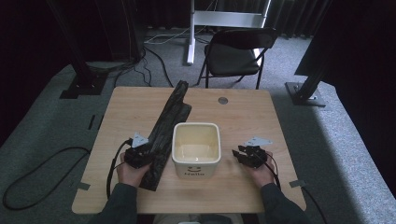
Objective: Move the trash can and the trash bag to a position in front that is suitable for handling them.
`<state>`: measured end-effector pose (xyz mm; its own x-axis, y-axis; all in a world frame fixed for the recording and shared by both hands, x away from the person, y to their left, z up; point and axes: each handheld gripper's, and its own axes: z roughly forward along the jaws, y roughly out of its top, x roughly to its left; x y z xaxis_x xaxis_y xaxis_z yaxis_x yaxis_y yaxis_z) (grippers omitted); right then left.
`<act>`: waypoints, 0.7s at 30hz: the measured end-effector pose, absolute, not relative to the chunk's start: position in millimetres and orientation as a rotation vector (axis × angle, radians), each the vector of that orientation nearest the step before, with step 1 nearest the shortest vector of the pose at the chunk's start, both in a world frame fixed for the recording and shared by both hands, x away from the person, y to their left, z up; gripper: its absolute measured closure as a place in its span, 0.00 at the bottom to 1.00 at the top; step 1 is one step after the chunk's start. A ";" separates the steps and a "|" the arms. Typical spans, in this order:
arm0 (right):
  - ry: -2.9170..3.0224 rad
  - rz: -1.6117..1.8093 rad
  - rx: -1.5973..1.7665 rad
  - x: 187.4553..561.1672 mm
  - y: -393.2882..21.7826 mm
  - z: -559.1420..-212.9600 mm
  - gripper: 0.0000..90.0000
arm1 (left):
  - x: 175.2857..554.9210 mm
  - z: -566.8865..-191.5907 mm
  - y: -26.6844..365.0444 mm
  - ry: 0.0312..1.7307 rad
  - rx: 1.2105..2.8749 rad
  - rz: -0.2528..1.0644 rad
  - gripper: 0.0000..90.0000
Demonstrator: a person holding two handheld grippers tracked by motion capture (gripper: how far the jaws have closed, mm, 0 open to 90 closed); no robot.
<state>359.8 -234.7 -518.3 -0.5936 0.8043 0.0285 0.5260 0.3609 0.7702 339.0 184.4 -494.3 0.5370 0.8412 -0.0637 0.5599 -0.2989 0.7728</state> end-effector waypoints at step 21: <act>2.351 1.132 1.070 353.8 -205.5 -507.7 0.65 | 337.5 -501.3 139.0 1.009 2.072 0.379 0.65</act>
